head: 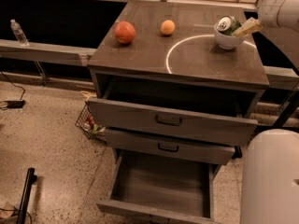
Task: Pick green can from white bowl and place on counter
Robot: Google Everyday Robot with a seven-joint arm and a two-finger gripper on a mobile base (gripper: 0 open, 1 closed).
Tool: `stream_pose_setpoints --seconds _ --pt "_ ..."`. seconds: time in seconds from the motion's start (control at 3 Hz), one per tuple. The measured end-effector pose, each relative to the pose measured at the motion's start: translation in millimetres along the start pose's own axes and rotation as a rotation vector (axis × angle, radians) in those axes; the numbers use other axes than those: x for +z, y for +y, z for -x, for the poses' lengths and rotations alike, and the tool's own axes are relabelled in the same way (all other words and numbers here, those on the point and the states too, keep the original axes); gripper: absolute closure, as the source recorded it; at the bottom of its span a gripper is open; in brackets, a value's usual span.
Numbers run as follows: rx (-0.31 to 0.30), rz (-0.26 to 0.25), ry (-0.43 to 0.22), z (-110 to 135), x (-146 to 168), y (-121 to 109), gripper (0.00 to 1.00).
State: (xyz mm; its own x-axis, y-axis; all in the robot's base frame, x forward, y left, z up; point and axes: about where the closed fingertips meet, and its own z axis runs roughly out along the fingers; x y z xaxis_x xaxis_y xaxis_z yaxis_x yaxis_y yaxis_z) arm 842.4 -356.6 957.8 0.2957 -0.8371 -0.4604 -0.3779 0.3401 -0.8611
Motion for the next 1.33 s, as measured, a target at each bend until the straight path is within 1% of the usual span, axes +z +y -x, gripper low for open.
stream_pose_setpoints --seconds 0.67,1.33 --pt "0.031 0.013 -0.009 2 9 6 0.00" --pt "0.092 0.000 0.000 0 21 8 0.00"
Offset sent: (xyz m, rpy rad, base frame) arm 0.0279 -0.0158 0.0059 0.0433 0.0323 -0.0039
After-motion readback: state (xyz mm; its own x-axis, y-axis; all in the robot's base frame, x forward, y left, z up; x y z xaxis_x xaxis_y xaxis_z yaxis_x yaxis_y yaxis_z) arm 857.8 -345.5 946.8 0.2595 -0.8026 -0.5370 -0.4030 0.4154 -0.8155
